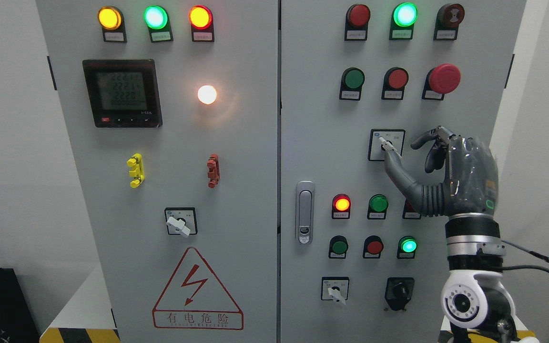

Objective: Rotate and turn off gray switch
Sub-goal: 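Bring the right hand's thumb and index finger onto the switch knob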

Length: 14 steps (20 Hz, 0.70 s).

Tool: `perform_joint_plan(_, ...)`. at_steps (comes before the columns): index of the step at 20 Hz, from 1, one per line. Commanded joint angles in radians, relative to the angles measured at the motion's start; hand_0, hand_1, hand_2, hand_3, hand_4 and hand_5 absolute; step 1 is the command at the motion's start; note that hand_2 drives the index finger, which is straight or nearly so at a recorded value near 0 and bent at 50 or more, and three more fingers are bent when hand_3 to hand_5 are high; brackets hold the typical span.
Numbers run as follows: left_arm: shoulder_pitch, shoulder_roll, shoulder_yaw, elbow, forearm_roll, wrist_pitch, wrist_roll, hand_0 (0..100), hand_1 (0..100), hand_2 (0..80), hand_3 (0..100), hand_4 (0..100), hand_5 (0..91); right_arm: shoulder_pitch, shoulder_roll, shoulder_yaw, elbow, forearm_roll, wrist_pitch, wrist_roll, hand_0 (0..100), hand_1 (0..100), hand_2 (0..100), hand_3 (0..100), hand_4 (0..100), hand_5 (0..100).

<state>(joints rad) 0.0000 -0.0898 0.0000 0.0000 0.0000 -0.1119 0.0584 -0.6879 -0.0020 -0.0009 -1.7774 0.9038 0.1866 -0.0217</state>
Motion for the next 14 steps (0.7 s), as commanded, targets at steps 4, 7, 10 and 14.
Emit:
perform_joint_plan(4,-0.009,0.001,0.008,-0.025,0.020,0.000,0.000,12,39,0.0,0,0,0.0,-0.007,0.028,0.030,0.024,0.004,0.001,0.000,13,40,60,94,93,100)
perform_joint_plan(7,-0.009,-0.001,0.008,-0.025,0.020,0.000,0.000,12,39,0.0,0,0,0.0,-0.010,0.028,0.042,0.024,0.004,0.001,0.000,13,39,61,95,93,100)
perform_joint_plan(10,-0.009,0.001,0.008,-0.025,0.020,0.000,0.000,12,39,0.0,0,0,0.0,-0.010,0.031,0.044,0.021,0.004,-0.001,0.000,13,39,61,95,93,100)
perform_joint_plan(14,-0.009,-0.001,0.008,-0.025,0.020,0.000,0.001,12,39,0.0,0,0,0.0,-0.012,0.037,0.047,0.019,0.006,0.001,0.000,13,39,62,95,93,100)
